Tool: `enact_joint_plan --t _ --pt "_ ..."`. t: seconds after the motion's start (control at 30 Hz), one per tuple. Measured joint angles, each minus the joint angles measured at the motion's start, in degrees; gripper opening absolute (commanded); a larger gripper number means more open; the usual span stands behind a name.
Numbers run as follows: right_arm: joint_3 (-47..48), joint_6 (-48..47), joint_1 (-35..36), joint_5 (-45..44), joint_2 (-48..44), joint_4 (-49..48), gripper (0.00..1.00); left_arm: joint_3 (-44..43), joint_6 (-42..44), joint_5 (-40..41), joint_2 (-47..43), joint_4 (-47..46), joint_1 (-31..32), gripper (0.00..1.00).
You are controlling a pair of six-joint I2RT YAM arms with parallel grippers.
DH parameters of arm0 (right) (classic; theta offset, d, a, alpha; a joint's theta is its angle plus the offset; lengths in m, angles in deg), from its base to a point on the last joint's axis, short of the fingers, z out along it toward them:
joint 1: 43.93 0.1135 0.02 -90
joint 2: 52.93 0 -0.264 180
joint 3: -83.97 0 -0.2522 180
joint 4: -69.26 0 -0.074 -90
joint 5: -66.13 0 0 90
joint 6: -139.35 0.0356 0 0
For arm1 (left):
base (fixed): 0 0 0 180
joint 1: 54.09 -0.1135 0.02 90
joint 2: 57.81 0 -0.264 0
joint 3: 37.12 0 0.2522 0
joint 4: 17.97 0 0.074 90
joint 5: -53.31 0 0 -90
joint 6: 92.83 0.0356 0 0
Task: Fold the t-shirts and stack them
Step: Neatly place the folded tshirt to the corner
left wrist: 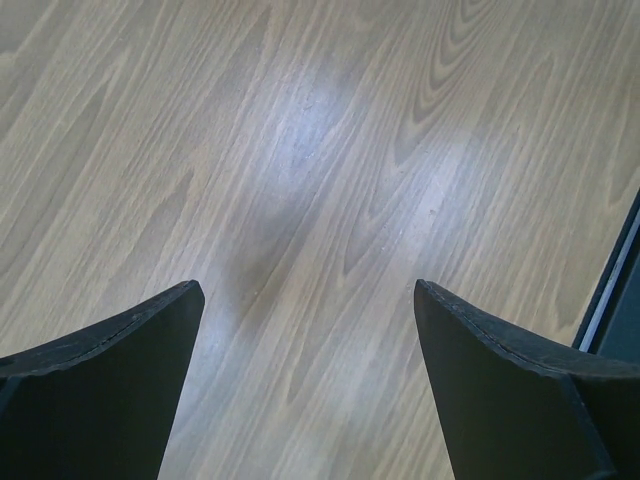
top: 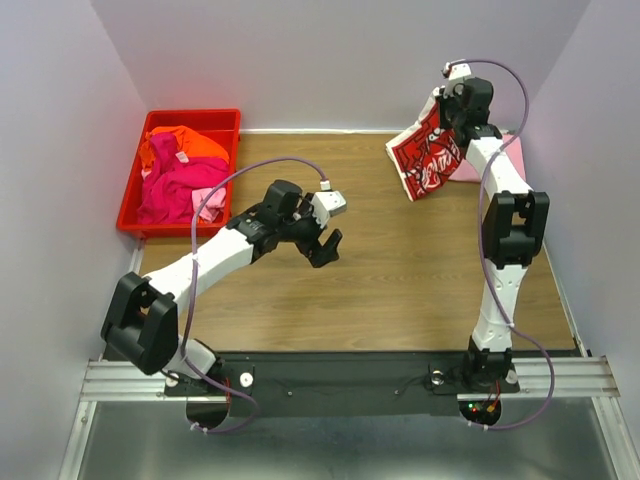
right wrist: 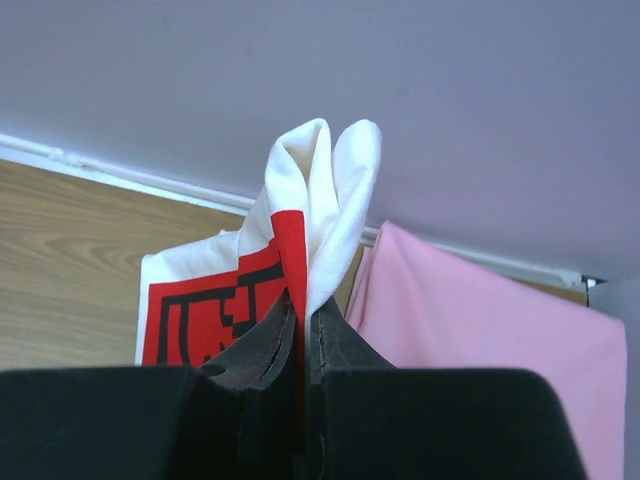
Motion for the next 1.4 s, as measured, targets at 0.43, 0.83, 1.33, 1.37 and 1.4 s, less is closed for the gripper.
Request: enact_joint_plan --t 0.43,0.83,1.33,1.37,1.4 --pt "7.76 -4.92 -0.22 -2.8 3.13 3.02 0.01 1.62 -0.72 0.31 -2.69 0.22 -0.72 0.99" --pt "10.93 -7.65 -4.24 -2.75 3.13 3.85 0.01 1.62 -0.74 -0.11 -2.69 0.24 -1.09 0.99" --pt "11.47 -12.37 -6.05 -1.2 3.96 3.87 0.0 1.62 -0.72 -0.13 -2.69 0.87 -1.09 0.99" --pt "11.98 -12.9 -6.23 -0.94 4.5 3.87 0.01 1.62 -0.72 -0.15 -2.69 1.05 -1.09 0.99" --pt "12.46 -13.33 -6.4 -0.7 5.05 3.85 0.01 1.62 -0.72 -0.24 -2.69 1.31 -1.09 0.99"
